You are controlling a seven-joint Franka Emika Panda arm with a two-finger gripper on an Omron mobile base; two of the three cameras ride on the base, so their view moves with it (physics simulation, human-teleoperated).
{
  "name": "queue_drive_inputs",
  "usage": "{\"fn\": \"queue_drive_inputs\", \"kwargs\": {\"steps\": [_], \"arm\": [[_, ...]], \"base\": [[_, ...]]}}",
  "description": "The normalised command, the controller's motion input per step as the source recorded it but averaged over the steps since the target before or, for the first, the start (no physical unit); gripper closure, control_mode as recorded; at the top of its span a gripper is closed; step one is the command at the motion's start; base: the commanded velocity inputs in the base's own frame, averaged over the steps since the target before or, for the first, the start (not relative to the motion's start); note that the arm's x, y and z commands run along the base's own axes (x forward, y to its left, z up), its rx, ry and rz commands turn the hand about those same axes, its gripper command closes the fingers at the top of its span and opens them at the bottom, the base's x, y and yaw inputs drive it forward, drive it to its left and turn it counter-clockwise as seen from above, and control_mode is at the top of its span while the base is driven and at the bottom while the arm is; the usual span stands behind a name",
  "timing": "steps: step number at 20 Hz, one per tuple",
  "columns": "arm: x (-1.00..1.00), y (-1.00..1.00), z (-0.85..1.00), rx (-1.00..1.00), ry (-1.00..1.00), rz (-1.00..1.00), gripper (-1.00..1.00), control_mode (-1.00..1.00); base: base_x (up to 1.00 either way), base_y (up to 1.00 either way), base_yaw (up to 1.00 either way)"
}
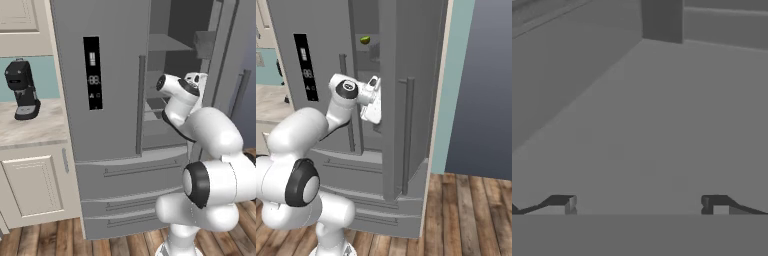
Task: Retrieve the kiwi and tangerine from the fridge and place them into the bowl on the dining table.
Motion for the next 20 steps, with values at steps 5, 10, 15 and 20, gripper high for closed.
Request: {"fn": "queue_drive_inputs", "kwargs": {"steps": [5, 10, 15, 20], "arm": [[-0.77, -1.0, -0.03, 0.04, 0.0, -0.21, -1.0, -1.0], [-0.65, -1.0, 0.0, 0.07, -0.01, -0.17, -1.0, -1.0], [-0.49, -0.79, 0.19, 0.07, -0.15, -0.12, -1.0, -1.0], [-0.24, 0.15, 0.5, 0.0, -0.31, -0.02, -1.0, -1.0]], "base": [[0.0, 0.0, 0.0], [0.0, 0.0, 0.0], [0.0, 0.0, 0.0], [0.0, 0.0, 0.0]]}}
